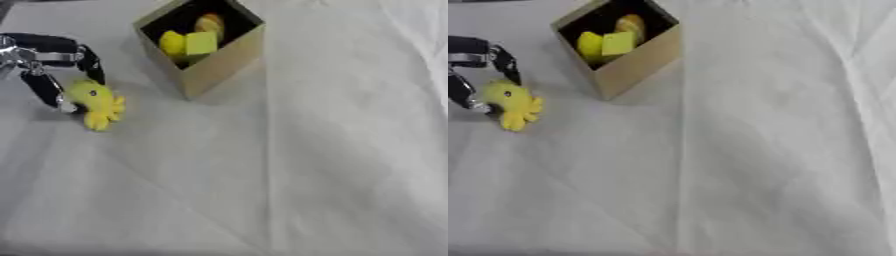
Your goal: Pick up objects on the table and place them in the box.
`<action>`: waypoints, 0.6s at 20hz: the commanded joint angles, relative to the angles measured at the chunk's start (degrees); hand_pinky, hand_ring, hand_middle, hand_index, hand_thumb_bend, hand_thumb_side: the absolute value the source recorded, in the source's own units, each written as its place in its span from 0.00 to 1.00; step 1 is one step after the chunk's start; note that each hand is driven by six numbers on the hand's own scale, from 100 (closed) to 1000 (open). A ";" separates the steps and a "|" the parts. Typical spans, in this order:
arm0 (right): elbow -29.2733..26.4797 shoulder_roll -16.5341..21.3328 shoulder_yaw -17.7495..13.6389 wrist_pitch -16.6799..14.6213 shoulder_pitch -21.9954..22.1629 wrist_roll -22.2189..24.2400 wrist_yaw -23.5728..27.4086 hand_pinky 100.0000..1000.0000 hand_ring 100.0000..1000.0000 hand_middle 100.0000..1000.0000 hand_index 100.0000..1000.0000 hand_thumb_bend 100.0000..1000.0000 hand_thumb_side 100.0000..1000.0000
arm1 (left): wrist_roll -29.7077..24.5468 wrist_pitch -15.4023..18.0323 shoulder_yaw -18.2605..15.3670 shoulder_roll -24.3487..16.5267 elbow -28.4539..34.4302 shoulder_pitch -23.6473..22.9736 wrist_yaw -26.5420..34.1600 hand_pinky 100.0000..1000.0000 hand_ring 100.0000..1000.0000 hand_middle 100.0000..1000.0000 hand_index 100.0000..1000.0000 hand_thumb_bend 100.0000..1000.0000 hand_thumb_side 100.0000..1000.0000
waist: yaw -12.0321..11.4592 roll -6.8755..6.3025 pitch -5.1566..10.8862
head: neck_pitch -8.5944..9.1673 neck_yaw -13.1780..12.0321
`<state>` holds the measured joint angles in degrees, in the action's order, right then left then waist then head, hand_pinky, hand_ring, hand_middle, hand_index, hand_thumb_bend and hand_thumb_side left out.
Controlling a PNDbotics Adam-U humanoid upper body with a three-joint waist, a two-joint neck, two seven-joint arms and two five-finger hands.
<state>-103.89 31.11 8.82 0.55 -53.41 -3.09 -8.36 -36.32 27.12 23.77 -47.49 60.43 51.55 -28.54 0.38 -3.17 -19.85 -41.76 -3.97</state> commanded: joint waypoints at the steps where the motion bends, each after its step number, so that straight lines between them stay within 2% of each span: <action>1: -1.02 1.20 -0.75 -0.02 -0.74 -0.38 0.20 0.87 0.82 0.58 0.80 0.00 0.41 | -9.35 13.08 -1.20 -1.88 1.93 0.90 -0.27 0.71 0.61 0.49 0.53 0.17 0.00 | -0.01 0.11 1.44 | 0.23 -0.11; 3: -1.08 1.27 -0.88 0.00 -0.62 -0.60 0.16 0.87 0.82 0.58 0.80 0.00 0.41 | -7.91 12.60 -2.28 -2.62 5.12 0.96 0.85 0.69 0.58 0.46 0.49 0.13 0.00 | -0.05 0.10 1.56 | 0.16 0.04; 7: -1.18 1.24 -0.87 0.09 -0.42 -0.80 0.10 0.87 0.82 0.59 0.80 0.00 0.41 | -4.78 10.26 -5.42 -2.48 11.45 3.90 2.85 0.68 0.57 0.45 0.48 0.14 0.00 | -0.34 -0.03 1.90 | 0.09 0.34; 12: -1.33 1.06 -0.81 0.11 -0.39 -0.84 -0.05 0.87 0.82 0.59 0.80 0.00 0.40 | -2.60 8.24 -7.97 3.21 13.17 12.27 2.38 0.69 0.57 0.46 0.49 0.16 0.00 | -0.45 -0.16 2.34 | 0.11 0.78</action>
<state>-104.21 31.11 8.76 0.65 -52.91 -3.68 -8.36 -33.58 29.86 17.24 -44.40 72.76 62.41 -26.23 -0.01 -3.42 -19.02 -41.78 -3.35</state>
